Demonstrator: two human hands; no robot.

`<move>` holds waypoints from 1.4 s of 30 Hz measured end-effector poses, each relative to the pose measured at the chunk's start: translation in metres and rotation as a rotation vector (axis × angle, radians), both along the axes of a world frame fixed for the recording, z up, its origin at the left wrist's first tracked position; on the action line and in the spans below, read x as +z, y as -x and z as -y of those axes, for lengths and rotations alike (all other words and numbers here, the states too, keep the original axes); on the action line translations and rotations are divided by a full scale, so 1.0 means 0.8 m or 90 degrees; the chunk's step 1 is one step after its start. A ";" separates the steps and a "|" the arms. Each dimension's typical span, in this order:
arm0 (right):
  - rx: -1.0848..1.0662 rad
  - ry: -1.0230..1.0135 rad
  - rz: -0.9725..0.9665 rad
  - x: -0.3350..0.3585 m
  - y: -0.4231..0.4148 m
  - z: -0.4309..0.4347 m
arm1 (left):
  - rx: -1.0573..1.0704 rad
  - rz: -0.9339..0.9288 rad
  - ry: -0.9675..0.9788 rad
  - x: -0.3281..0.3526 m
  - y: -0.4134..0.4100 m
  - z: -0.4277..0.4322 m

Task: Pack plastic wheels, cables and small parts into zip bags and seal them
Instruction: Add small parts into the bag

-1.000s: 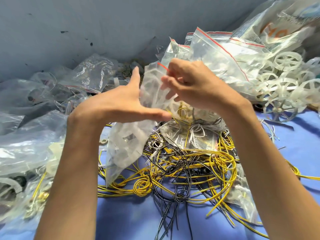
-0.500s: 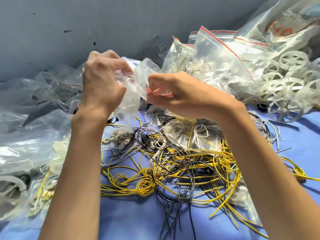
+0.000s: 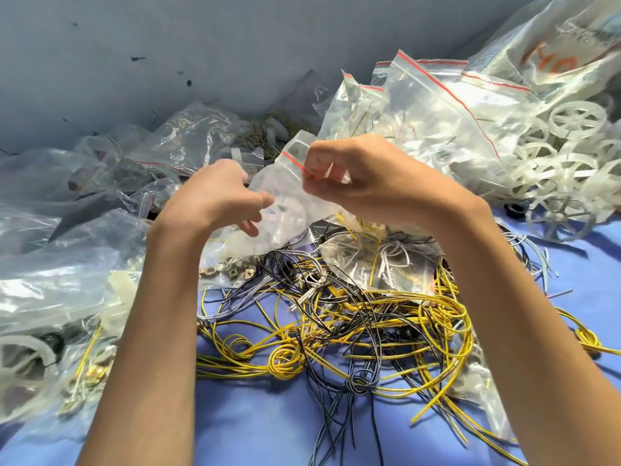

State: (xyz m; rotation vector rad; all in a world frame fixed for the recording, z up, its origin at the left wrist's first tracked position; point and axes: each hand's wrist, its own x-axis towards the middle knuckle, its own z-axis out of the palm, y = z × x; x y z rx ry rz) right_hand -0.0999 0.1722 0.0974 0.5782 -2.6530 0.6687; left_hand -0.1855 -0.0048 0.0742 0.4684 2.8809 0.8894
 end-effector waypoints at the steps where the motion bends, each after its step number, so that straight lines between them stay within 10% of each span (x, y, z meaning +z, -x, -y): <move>1: 0.001 -0.002 -0.002 0.000 0.001 0.000 | -0.053 0.040 -0.025 0.001 -0.004 -0.001; 5: -0.014 0.006 0.002 -0.002 0.002 -0.005 | -0.268 0.064 0.220 0.000 -0.012 -0.006; 13: -0.022 -0.013 0.020 -0.003 0.001 -0.005 | -0.286 0.143 0.400 -0.041 -0.006 -0.029; 35: -0.057 0.030 -0.073 0.022 -0.013 -0.010 | -0.220 -0.066 0.018 0.022 -0.026 -0.010; 42: -0.022 -0.054 0.118 0.020 -0.026 0.002 | -0.295 -0.107 -0.101 0.046 -0.054 -0.016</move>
